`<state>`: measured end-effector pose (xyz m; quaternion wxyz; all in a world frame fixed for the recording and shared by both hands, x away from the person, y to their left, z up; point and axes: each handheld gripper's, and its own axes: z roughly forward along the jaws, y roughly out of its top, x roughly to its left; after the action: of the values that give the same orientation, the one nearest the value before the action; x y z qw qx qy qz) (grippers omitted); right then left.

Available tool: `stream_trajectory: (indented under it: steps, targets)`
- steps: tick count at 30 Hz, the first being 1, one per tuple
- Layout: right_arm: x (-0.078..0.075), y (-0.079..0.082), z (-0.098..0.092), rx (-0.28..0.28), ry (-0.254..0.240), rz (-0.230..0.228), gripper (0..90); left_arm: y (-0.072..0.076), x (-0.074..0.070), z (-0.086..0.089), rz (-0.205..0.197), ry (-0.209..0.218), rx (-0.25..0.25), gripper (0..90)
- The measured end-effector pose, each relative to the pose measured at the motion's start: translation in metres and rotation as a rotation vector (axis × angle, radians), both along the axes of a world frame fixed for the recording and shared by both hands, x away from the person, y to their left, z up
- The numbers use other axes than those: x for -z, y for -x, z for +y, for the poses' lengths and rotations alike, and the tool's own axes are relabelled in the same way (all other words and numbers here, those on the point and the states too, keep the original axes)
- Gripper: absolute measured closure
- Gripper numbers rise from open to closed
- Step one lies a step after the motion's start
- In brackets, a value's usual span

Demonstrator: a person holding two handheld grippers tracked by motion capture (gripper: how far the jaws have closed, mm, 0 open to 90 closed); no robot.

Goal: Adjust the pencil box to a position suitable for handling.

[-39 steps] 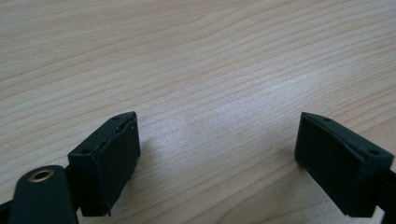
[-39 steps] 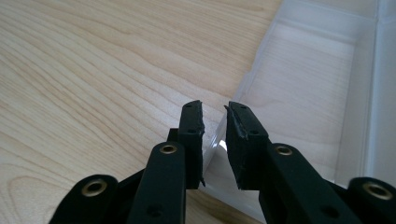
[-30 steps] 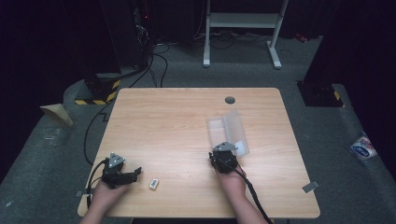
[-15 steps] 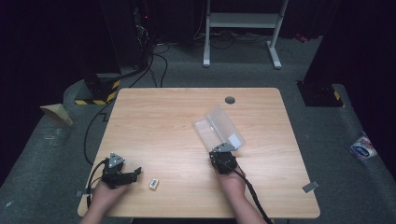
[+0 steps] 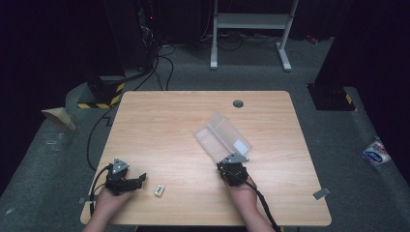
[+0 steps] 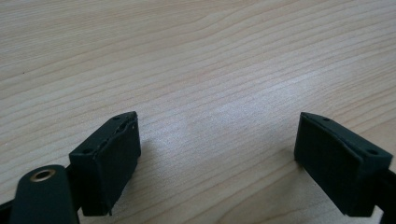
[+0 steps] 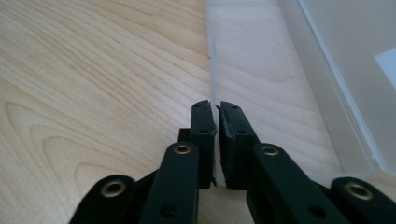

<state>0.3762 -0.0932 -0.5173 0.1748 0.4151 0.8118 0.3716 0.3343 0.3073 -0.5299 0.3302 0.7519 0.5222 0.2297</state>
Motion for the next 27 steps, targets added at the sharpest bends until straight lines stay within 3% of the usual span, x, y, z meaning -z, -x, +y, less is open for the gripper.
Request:
stream_trajectory:
  steps: [6, 9, 19, 22, 27]
  targets:
    - [-0.007, 0.013, -0.011, 0.004, -0.068, -0.009, 56.8, 0.0, 0.0, 0.0, 0.0, 0.0, 0.001, 14.8]
    - [-0.01, 0.015, -0.019, 0.019, -0.106, -0.001, 51.3, 0.0, 0.0, 0.0, 0.001, 0.001, -0.001, 14.9]
    - [-0.009, 0.017, -0.032, 0.077, -0.126, -0.054, 47.2, 0.0, 0.0, 0.0, -0.002, -0.002, -0.003, 15.5]
    - [-0.007, 0.014, -0.034, 0.083, -0.099, -0.058, 45.5, 0.0, 0.0, 0.0, -0.002, -0.002, -0.003, 15.5]
    - [-0.006, 0.012, -0.038, 0.091, -0.137, -0.031, 44.2, 0.0, 0.0, 0.0, -0.001, -0.001, 0.0, 15.5]
